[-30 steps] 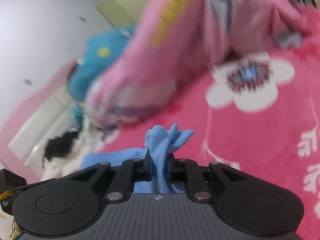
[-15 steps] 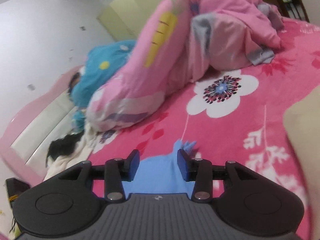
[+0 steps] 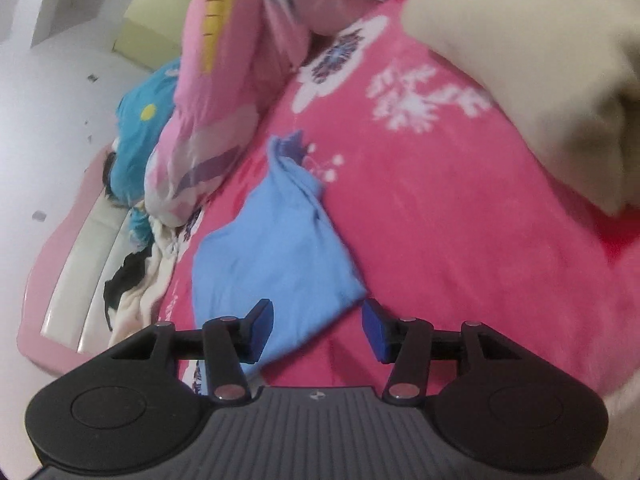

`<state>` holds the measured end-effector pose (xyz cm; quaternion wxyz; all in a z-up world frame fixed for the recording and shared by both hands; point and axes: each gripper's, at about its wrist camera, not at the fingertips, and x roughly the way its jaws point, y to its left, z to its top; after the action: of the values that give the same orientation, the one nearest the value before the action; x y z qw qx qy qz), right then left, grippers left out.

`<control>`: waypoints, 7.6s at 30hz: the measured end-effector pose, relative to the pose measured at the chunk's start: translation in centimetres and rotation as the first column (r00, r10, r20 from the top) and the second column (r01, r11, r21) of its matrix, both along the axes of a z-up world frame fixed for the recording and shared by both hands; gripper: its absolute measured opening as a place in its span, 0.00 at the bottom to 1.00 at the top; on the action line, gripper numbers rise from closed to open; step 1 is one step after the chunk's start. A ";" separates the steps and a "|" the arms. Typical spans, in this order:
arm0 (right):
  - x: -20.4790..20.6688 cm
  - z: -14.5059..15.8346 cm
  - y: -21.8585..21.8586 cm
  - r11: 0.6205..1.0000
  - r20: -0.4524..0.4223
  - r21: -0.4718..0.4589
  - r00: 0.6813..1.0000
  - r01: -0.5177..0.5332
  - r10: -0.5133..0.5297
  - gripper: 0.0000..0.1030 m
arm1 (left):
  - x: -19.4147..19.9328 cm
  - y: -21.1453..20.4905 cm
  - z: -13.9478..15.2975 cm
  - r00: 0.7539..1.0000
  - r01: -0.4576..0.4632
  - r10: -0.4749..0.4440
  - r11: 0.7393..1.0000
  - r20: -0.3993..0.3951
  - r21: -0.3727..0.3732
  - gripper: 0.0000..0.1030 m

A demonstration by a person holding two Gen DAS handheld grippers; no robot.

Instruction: Fold clothes

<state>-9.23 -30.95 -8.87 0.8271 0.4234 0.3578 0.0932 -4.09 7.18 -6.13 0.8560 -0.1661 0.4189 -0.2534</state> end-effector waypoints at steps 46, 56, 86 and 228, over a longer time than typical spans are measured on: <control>7.1 2.1 -0.4 0.978 0.074 0.187 0.994 -0.094 0.081 0.07 | 4.7 2.4 0.3 0.996 -0.053 0.014 0.875 -0.084 -0.482 0.05; 19.7 12.8 -1.8 0.974 0.240 0.176 0.966 -0.142 0.098 0.07 | 18.4 0.6 10.1 0.991 -0.105 0.046 0.846 -0.126 -0.523 0.05; 19.8 4.3 -0.4 0.965 0.038 0.225 0.991 -0.135 0.130 0.07 | 16.3 2.6 6.4 0.978 -0.159 0.079 0.882 -0.194 -0.443 0.05; 14.0 0.7 1.6 0.976 -0.116 0.204 0.992 0.077 -0.054 0.08 | 0.4 -9.4 5.1 0.843 0.260 -0.212 0.965 0.494 -0.029 0.07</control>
<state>4.79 -29.32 -8.19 0.7598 0.5237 0.3769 0.0796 -3.70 -2.18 -0.99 0.8870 -0.0847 0.1949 -0.4099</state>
